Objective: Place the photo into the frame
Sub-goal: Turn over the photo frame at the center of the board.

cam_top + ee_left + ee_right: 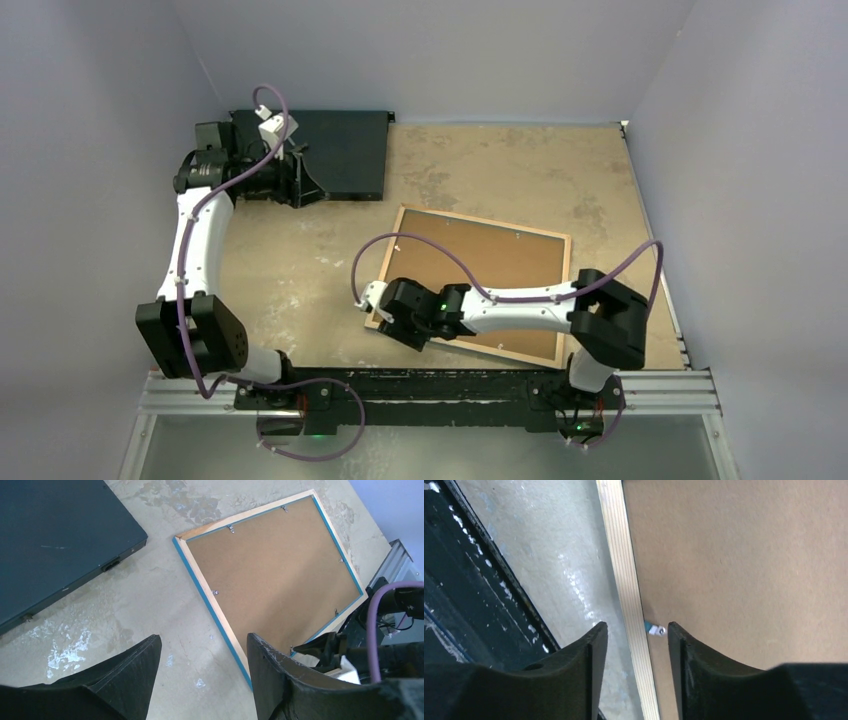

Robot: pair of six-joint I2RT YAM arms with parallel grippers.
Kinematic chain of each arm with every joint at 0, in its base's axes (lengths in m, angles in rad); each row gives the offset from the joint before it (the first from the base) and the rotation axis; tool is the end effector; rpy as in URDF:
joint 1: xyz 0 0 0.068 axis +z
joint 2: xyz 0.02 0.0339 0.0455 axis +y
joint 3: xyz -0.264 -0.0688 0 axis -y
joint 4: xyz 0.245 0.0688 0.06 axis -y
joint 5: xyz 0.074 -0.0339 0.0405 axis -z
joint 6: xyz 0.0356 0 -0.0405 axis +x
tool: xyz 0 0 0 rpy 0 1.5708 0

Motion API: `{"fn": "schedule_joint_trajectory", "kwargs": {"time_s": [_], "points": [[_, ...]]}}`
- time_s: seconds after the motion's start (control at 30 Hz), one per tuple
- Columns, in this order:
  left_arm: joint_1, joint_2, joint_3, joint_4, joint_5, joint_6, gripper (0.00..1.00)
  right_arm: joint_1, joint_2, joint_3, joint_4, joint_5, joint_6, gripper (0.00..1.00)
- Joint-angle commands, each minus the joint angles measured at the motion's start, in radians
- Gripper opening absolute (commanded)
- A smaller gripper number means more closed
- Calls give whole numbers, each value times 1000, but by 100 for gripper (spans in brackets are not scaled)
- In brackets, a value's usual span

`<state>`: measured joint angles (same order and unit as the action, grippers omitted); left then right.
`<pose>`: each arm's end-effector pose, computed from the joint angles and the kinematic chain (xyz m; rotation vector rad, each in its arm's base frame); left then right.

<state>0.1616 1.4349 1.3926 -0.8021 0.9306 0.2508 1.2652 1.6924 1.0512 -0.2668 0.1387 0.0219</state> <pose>0.2956 0.0193 0.3534 0.4979 2.0965 -0.8755 0.1104 0.3337 0.1910 -1.4103 2.0715 0.3780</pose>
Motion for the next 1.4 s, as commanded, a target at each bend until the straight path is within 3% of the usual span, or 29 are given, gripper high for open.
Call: {"fn": "schedule_joint_trajectory", "kwargs": {"time_s": [0.0,0.1,0.4,0.43,0.5,0.53,0.6,0.77,0.9,1.03,1.23,1.37], "points": [[6,2,9,-5,31,74,62,-9,-69,-27,-82,-30,23,48],[6,2,31,-37,26,126,62,-9,-53,-28,-105,-55,18,41],[7,3,72,-122,10,282,62,-10,27,0,-128,-40,-8,40],[6,5,72,-123,8,288,62,-10,22,4,-123,-37,-9,33],[6,5,68,-135,16,323,62,-11,22,24,-121,-12,-9,6],[6,1,61,-146,30,359,61,-11,24,36,-121,8,-6,0],[6,-20,36,-184,75,473,61,-12,17,64,-121,30,-8,0],[6,-110,-70,-335,90,917,64,-64,-46,149,-102,-7,-18,0],[4,-169,-156,-613,52,1382,65,-125,-87,203,-59,-118,-18,0],[5,-298,-284,-625,3,1563,67,-154,-87,254,-56,-185,-40,0],[0,-556,-487,-427,33,1716,81,-214,-88,345,-68,-297,-47,0],[-32,-627,-555,-297,67,1785,86,-235,-84,398,-81,-351,-47,0]]}}
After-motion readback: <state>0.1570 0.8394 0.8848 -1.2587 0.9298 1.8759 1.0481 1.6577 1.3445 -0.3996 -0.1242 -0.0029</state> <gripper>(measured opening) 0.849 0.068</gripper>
